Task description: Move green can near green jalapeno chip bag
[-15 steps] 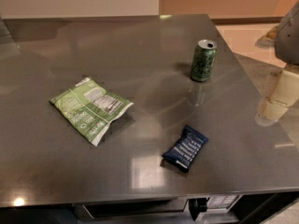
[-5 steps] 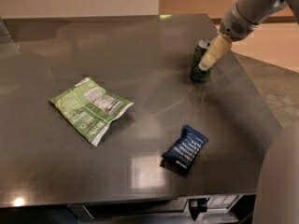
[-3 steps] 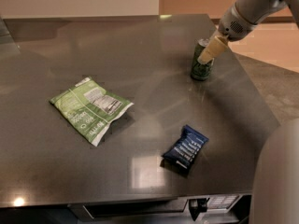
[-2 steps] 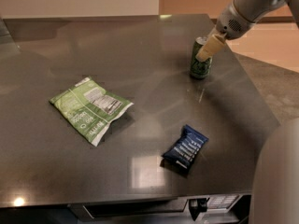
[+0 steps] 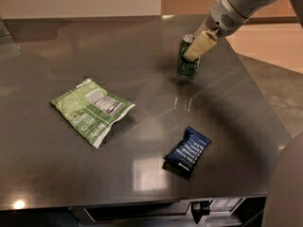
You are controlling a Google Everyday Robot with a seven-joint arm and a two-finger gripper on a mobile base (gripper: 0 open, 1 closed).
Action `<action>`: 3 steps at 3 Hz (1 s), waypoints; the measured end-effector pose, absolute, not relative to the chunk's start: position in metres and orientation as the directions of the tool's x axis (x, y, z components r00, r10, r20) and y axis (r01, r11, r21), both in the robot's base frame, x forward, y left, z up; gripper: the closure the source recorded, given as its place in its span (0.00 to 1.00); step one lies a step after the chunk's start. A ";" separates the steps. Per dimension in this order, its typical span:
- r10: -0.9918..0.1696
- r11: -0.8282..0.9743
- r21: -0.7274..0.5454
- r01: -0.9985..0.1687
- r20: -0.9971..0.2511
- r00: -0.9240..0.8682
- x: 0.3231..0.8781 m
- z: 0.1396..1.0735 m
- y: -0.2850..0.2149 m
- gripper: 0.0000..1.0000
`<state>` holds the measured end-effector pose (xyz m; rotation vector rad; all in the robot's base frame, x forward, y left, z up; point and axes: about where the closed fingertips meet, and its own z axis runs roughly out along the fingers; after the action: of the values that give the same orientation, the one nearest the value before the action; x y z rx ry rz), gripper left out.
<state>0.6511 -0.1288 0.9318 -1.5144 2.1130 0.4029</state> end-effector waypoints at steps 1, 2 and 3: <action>-0.796 0.258 -0.046 -0.965 -0.576 -0.186 0.633 0.936 -0.092 1.00; -0.800 0.192 -0.044 -0.980 -0.586 -0.130 0.614 0.936 -0.061 1.00; -0.807 0.128 -0.046 -0.991 -0.586 -0.077 0.597 0.930 -0.032 1.00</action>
Offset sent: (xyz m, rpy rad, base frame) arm -0.0648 0.1037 0.0055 0.0462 -0.0038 0.2345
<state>0.5965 -0.0319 0.9304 -1.7277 1.9366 0.5105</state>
